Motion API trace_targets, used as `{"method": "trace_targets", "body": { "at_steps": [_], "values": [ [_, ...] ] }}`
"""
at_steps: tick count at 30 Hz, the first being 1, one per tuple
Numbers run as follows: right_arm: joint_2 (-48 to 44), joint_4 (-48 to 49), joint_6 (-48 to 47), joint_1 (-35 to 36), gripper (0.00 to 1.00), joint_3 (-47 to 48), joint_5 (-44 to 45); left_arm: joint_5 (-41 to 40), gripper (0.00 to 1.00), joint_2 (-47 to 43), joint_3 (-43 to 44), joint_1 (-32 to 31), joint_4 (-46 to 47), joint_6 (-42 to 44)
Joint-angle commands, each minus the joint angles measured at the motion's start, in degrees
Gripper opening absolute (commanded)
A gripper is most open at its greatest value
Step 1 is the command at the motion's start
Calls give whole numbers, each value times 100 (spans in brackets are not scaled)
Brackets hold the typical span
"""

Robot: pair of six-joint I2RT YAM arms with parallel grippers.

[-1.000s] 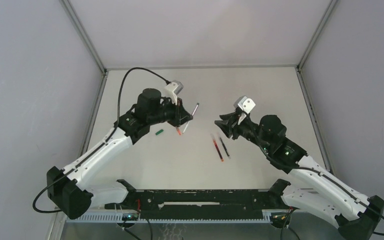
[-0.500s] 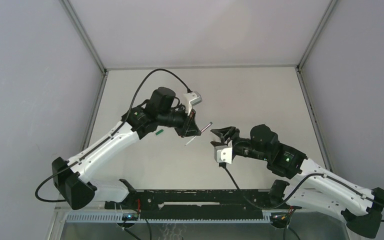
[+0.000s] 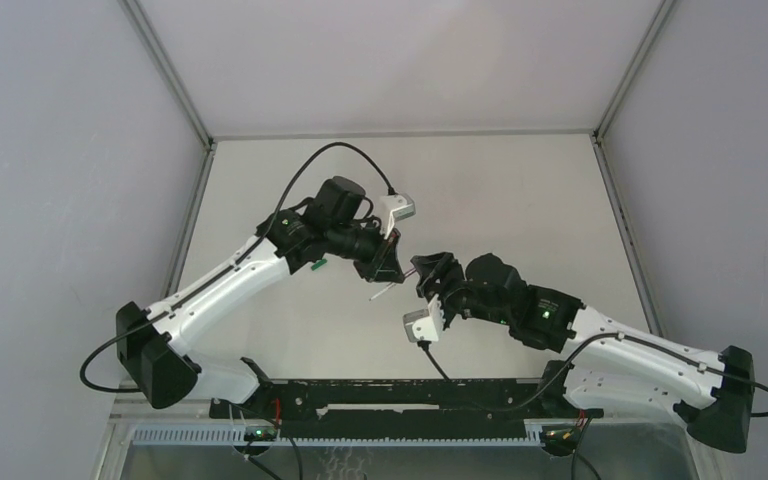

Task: Insert the pens into the pen caps
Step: Adjust the pen.

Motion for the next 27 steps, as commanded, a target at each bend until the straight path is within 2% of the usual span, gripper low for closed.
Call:
{"method": "trace_targets", "body": {
  "at_steps": [1, 10, 18, 23, 25, 27],
  "values": [
    [292, 276, -298, 130, 64, 236, 315, 211, 0, 47, 343, -54, -21, 135],
    [699, 621, -412, 206, 59, 253, 416, 240, 0, 177, 415, -92, -146, 189],
    [876, 877, -266, 287, 45, 248, 338, 228, 0, 292, 432, -111, -132, 164],
    [894, 851, -196, 305, 30, 252, 255, 249, 0, 334, 449, -112, -120, 156],
    [877, 789, -190, 305, 21, 251, 255, 173, 0, 320, 451, -109, -74, 141],
    [859, 705, -167, 308, 6, 253, 290, 25, 5, 267, 442, -100, -14, 123]
  ]
}}
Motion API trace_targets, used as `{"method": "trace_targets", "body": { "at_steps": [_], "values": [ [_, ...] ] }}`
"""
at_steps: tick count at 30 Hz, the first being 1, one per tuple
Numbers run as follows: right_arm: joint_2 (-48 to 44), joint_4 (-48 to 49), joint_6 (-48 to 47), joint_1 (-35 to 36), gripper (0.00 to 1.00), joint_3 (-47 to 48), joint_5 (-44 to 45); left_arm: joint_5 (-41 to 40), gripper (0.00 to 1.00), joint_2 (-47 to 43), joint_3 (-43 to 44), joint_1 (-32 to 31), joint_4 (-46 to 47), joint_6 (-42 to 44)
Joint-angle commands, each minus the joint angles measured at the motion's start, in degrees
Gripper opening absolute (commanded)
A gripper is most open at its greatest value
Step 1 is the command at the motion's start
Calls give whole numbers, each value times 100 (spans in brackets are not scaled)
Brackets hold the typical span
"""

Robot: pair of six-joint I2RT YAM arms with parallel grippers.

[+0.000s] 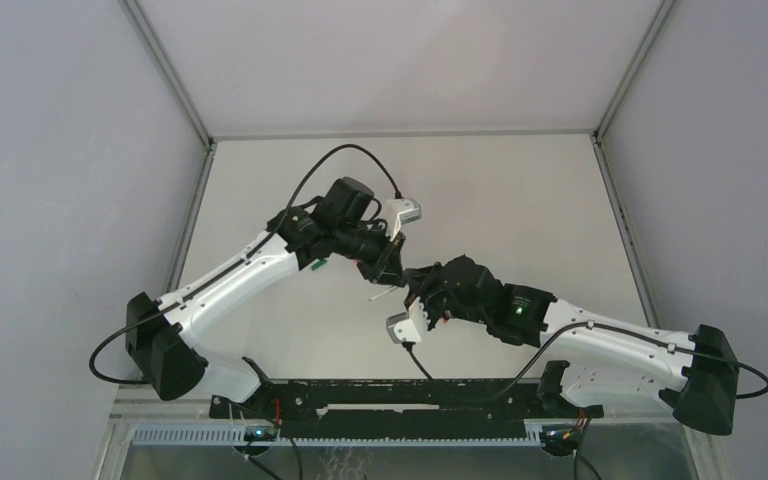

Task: Insert the pens into the pen caps
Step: Adjust the pen.

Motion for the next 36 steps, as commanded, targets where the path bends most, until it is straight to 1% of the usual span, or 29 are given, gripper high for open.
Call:
{"method": "trace_targets", "body": {
  "at_steps": [1, 3, 4, 7, 11, 13, 15, 16, 18, 21, 22, 25, 27, 29, 32, 36],
  "values": [
    [-76, 281, 126, 67, 0, 242, -45, -147, 9, -113, 308, -33, 260, 30],
    [-115, 119, 184, 55, 0, 244, -40, -377, 19, -273, 242, -20, 454, -52],
    [-147, 24, 216, 20, 0, 244, -85, -472, 26, -356, 221, -12, 544, -96],
    [-248, -150, 435, -58, 0, 237, -194, -682, 38, -656, 177, 58, 851, -255],
    [-315, -358, 829, -175, 0, 210, -236, -1032, 48, -1242, -75, 350, 1408, -557],
    [-381, -155, 1254, -284, 0, 104, -376, -1232, 51, -1561, -270, 626, 1747, -850],
    [-493, 300, 2163, -578, 0, -27, -824, -1501, 54, -1895, -478, 950, 1979, -1196],
    [-546, 569, 2765, -795, 0, -81, -1122, -1668, 55, -2025, -567, 1098, 2054, -1341],
    [-627, 1100, 4008, -1180, 0, -237, -1607, -2283, 58, -2269, -743, 1380, 2117, -1539],
    [-726, 2152, 5544, -1488, 0, -603, -1602, -3111, 66, -2572, -1076, 1595, 2125, -1773],
    [-725, 2394, 6110, -1566, 0, -703, -1492, -3167, 67, -2621, -1148, 1670, 2124, -1860],
    [-614, 2774, 7520, -1655, 0, -740, -1186, -2719, 69, -2702, -1297, 1774, 2282, -2043],
    [-540, 2999, 8387, -1652, 0, -745, -1067, -2104, 73, -2776, -1452, 1775, 2698, -2189],
    [-487, 3205, 9201, -1645, 0, -740, -894, -1556, 79, -2895, -1628, 1775, 3354, -2458],
    [-464, 3423, 10389, -1664, 0, -740, -528, -1110, 87, -3044, -1835, 1775, 3967, -2773],
    [-249, 3366, 11169, -1675, 0, -534, -347, -766, 92, -3136, -1962, 1768, 4505, -3052]
  ]
}}
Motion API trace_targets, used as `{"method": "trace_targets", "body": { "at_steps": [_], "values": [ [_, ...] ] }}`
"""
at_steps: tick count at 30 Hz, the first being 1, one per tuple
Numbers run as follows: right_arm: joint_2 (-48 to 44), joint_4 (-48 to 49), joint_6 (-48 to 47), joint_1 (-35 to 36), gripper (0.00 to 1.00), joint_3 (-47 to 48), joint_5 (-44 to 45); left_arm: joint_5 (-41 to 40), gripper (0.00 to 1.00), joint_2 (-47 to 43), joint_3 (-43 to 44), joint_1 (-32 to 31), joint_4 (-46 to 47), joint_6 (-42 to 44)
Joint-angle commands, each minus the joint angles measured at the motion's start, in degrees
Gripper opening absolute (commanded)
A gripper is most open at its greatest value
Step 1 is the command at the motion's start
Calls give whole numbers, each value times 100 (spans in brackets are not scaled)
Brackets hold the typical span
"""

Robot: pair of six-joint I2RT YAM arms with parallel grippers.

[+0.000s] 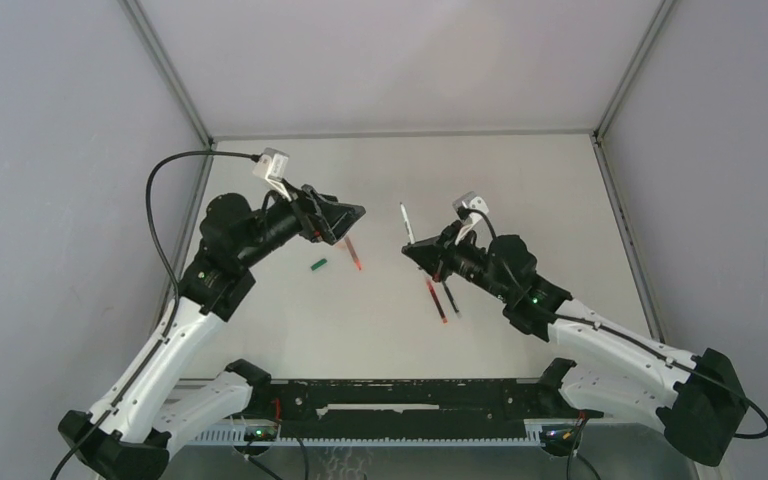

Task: Insert the pens into the pen caps
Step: Adjust the pen.

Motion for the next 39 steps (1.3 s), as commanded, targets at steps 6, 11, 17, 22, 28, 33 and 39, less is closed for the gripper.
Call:
{"method": "trace_targets", "body": {
  "at_steps": [6, 11, 17, 22, 28, 33, 39],
  "values": [
    [576, 372, 1960, 56, 0, 793, 90, 1220, 97, 15, -66, -111, 1583, -830],
    [641, 557, 1900, 170, 0, 948, 122, 1241, 94, 305, -62, -292, 1589, -919],
    [664, 571, 1698, 280, 0, 1043, 16, 1215, 87, 574, 11, -483, 1617, -980],
    [736, 560, 1482, 389, 0, 1107, -82, 1316, 75, 815, 136, -575, 1852, -1146],
    [691, 566, 1367, 421, 0, 1108, 20, 1483, 55, 986, 170, -649, 1911, -1180],
    [684, 589, 1288, 414, 0, 1108, 69, 1531, 32, 1031, 161, -686, 1909, -1187],
    [695, 664, 1310, 417, 4, 1108, 65, 1529, 0, 1072, 189, -690, 1888, -1209]
  ]
}}
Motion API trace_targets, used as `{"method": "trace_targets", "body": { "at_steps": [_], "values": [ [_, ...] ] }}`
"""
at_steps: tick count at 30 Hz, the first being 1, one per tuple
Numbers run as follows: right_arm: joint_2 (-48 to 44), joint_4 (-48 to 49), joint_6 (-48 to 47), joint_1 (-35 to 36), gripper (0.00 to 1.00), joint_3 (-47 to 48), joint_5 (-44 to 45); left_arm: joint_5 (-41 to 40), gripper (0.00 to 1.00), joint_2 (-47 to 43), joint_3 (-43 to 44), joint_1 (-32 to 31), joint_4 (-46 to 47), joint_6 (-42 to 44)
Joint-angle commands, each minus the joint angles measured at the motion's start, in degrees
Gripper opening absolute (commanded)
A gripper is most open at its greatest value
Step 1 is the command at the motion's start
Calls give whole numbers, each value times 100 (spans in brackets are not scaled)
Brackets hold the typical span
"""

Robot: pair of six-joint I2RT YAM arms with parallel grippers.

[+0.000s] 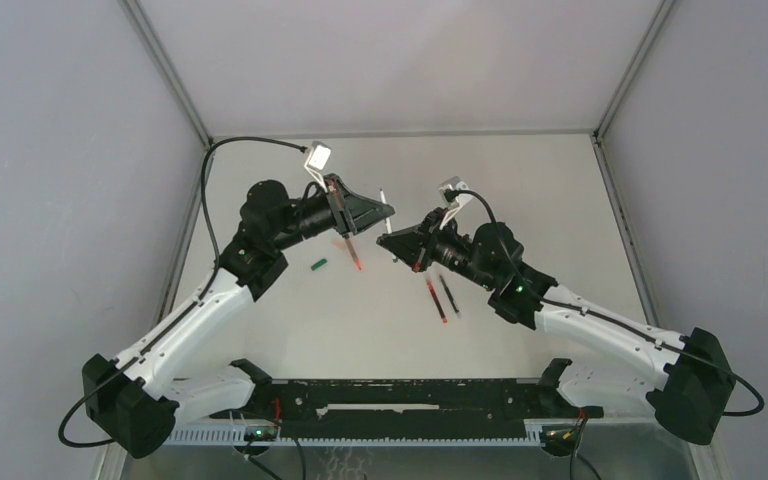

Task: Insert the pens into the pen caps
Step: Adjust the pen.

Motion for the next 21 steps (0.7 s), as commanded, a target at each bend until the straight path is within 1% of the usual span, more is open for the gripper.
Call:
{"method": "trace_targets", "body": {
  "at_steps": [1, 6, 13, 17, 21],
  "values": [
    [-31, 313, -93, 31, 7, 247, 71, 369, 0, -6, 237, -107, 257, -28],
    [-28, 406, -64, -23, 19, 247, 55, 432, 0, 2, 261, -158, 255, 16],
    [-51, 417, 8, -140, 27, 247, -22, 537, 0, 50, 309, -182, 137, 106],
    [-80, 435, -5, -174, 28, 246, -61, 598, 0, 103, 357, -207, 17, 180],
    [-93, 395, -8, -187, 24, 247, -71, 594, 0, 105, 358, -211, -36, 221]
  ]
}}
